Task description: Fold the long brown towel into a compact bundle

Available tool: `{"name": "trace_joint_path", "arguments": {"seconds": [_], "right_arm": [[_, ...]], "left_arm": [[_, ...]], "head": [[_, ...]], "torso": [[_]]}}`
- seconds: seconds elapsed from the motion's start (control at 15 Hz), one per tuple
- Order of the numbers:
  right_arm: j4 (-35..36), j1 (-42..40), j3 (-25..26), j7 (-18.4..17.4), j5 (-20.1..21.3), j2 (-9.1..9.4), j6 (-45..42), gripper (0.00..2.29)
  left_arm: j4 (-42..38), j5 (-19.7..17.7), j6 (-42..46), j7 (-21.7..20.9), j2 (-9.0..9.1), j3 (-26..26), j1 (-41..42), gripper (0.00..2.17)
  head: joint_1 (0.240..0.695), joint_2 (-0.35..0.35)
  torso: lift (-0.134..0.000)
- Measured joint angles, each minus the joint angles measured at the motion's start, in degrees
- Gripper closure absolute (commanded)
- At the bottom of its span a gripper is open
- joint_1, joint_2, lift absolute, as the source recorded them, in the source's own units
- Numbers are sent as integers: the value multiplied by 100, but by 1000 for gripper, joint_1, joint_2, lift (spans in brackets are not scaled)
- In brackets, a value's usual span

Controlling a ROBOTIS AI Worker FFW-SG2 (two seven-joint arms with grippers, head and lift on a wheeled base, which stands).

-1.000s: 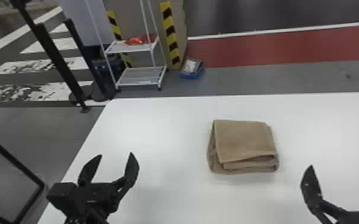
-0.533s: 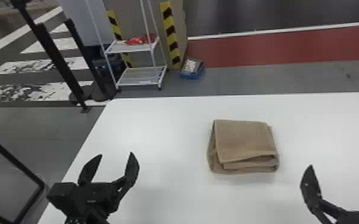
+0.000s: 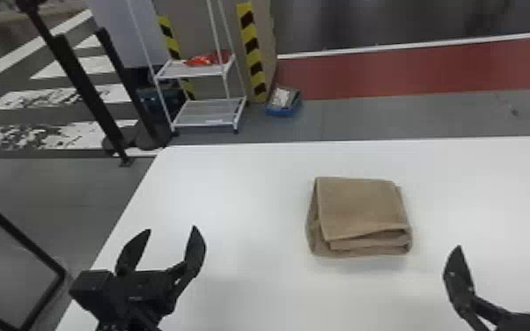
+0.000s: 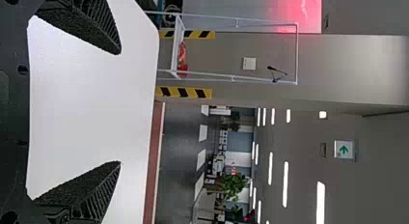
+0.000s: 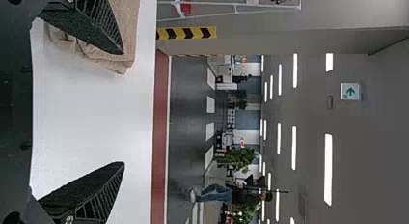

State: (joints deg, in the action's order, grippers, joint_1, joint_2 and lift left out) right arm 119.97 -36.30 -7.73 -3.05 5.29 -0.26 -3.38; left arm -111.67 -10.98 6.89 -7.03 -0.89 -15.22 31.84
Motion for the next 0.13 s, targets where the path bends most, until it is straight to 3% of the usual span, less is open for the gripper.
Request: {"name": "trace_joint_path", "arguments": {"seconds": [0.13], "right_arm": [[2,0,9,-2,-88,0,109,60]], "left_arm": [[-11,0,0,0,1,2,6,56]], "head": [[695,260]], "torso": [[-119]]}}
